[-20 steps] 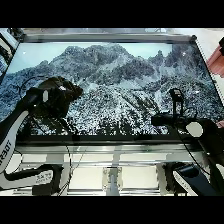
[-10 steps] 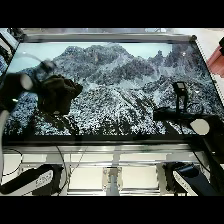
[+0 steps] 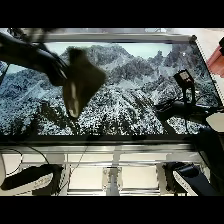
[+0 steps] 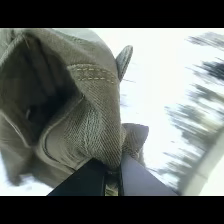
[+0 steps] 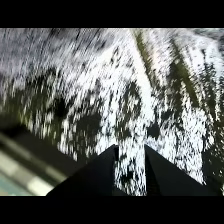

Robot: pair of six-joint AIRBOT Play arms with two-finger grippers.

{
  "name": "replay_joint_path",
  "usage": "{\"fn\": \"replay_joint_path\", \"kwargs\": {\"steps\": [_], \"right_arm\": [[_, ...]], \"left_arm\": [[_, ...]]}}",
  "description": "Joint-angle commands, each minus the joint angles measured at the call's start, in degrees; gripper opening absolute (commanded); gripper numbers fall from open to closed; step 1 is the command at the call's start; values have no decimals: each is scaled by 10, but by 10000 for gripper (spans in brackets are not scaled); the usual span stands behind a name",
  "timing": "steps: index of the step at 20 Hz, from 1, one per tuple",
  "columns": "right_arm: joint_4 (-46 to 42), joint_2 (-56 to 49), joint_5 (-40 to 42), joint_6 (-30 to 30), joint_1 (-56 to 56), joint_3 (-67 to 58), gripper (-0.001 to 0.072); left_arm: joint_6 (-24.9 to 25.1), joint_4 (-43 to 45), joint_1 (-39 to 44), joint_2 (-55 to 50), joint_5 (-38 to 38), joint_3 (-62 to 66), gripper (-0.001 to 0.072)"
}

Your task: Fold the clothes and pants, and hang the long-sleeved shirts on hangers.

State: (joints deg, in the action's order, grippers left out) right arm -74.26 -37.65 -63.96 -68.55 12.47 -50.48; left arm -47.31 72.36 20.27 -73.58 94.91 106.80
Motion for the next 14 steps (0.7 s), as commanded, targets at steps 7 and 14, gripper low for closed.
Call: {"fn": "replay_joint_path", "kwargs": {"steps": [7, 14], "right_arm": [[46, 0, -164, 150, 1, -11, 341], [162, -54, -142, 334, 1, 31, 354]], "left_arm": [[-43, 142, 293, -116, 113, -182, 56], [-104, 291, 298, 16, 113, -400, 55]]}}
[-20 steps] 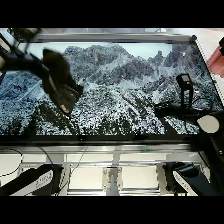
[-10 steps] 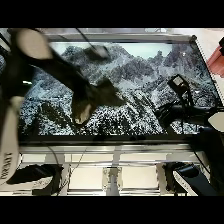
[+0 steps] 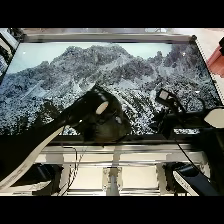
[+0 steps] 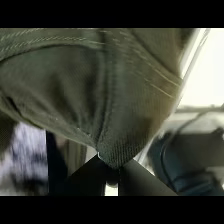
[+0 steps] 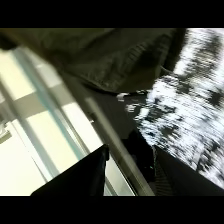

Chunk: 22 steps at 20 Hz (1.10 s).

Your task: Fold the clothes and pants, and hang the long-sleeved shirts on hangers.

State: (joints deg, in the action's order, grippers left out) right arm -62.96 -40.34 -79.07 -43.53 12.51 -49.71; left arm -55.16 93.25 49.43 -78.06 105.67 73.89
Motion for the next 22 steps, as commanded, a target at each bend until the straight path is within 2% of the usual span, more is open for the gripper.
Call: {"fn": "replay_joint_path", "kwargs": {"steps": [1, 3, 4, 6, 7, 9, 10, 11, 12, 14, 15, 17, 19, 22], "right_arm": [[49, -43, 25, 94, 0, 38, 353], [76, -82, 63, 119, 0, 60, 354], [120, -105, 77, 141, 4, 64, 354], [207, -144, 108, 205, 43, 64, 354], [214, -162, 144, 227, 77, 64, 353], [210, -205, 232, 224, 142, 64, 353], [239, -229, 259, 214, 161, 64, 353], [297, -253, 257, 210, 172, 64, 354], [356, -275, 245, 211, 179, 64, 399], [443, -314, 222, 205, 189, 64, 424], [475, -332, 216, 193, 195, 64, 472], [535, -368, 212, 143, 215, 64, 491], [573, -394, 212, 113, 240, 64, 491], [565, -406, 220, 111, 296, 64, 491]], "left_arm": [[-30, 105, 5, 105, 6, -80, 56], [-29, 153, -3, 204, 4, -83, 56], [-30, 170, -12, 244, 2, -83, 55], [-30, 200, -44, 313, -19, -83, 56], [-30, 217, -62, 334, -36, -83, 56], [-30, 226, -104, 358, -58, -83, 56], [-31, 222, -122, 359, -56, -83, 57], [-35, 218, -140, 357, -56, -84, 57], [-36, 216, -152, 355, -56, -87, 57], [-36, 216, -167, 346, -59, -99, 57], [-36, 216, -170, 341, -61, -106, 57], [-36, 216, -172, 325, -67, -116, 57], [-36, 216, -172, 309, -74, -116, 58], [-36, 218, -172, 299, -93, -116, 57]]}}
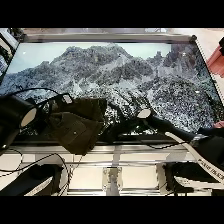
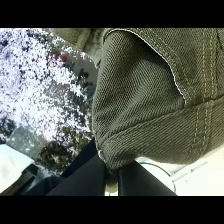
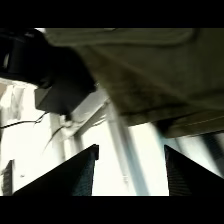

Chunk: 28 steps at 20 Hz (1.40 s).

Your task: Fold the clothes and pants, and hang the long-sleeved shirts on hangers.

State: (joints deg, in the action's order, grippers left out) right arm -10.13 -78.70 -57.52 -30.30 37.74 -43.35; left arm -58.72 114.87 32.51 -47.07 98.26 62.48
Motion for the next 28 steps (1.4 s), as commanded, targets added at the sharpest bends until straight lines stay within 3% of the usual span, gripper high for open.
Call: {"fn": "replay_joint_path", "kwargs": {"steps": [1, 4, 7, 11, 13, 19, 25, 28], "right_arm": [[41, -22, 24, -23, 70, 0, 499], [41, -23, 128, -66, 134, 0, 630], [39, -23, 184, -80, 137, 0, 619], [30, -55, 180, -77, 137, -15, 613], [23, -84, 151, -78, 137, -44, 566], [14, -133, 119, -111, 139, -127, 554], [32, -161, 75, -125, 183, -132, 550], [58, -161, 110, -121, 219, -132, 549]], "left_arm": [[-3, 1, -7, -11, -33, -2, 57], [-95, 2, -38, -13, -87, -2, 57], [-146, 2, -95, -17, -94, -2, 57], [-146, -27, -167, -19, -94, -2, 57], [-146, -50, -184, -19, -94, -2, 57], [-146, -61, -186, -19, -94, -2, 57], [-146, -61, -186, -19, -93, -2, 57], [-146, -61, -186, -19, -93, -2, 57]]}}
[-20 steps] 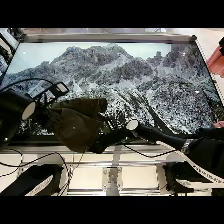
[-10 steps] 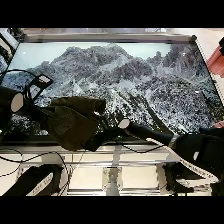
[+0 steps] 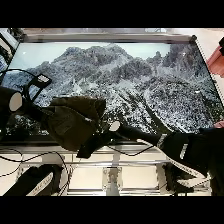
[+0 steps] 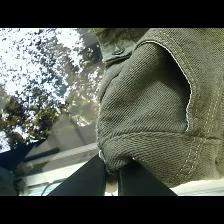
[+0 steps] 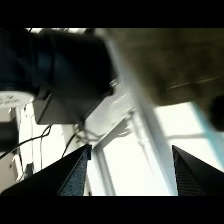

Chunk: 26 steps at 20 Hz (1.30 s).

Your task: Fold the clothes and pants, and hang the long-sleeved shirts on hangers.

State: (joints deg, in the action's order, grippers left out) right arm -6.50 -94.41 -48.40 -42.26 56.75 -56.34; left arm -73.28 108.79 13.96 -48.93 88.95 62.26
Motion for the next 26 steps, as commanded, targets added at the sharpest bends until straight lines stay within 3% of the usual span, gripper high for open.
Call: {"fn": "replay_joint_path", "kwargs": {"steps": [1, 8, 11, 12, 19, 23, 26], "right_arm": [[25, -4, 37, -2, 34, -2, 549], [85, -9, 137, -25, 37, -2, 545], [87, -28, 129, -71, 37, -2, 541], [87, -30, 119, -83, 37, -2, 503], [103, -30, 154, -76, 40, -34, 476], [111, -42, 151, -89, 42, -45, 436], [114, -50, 152, -109, 57, -45, 308]], "left_arm": [[0, -1, -1, 0, 0, 0, 57], [0, -23, -1, 0, 0, 0, 57], [0, -24, -1, 0, 0, 0, 57], [0, -24, -2, 0, 0, 0, 57], [0, -24, -2, 0, 0, 0, 57], [0, -24, -2, 0, 0, 0, 57], [0, -24, -1, 0, 0, 0, 57]]}}
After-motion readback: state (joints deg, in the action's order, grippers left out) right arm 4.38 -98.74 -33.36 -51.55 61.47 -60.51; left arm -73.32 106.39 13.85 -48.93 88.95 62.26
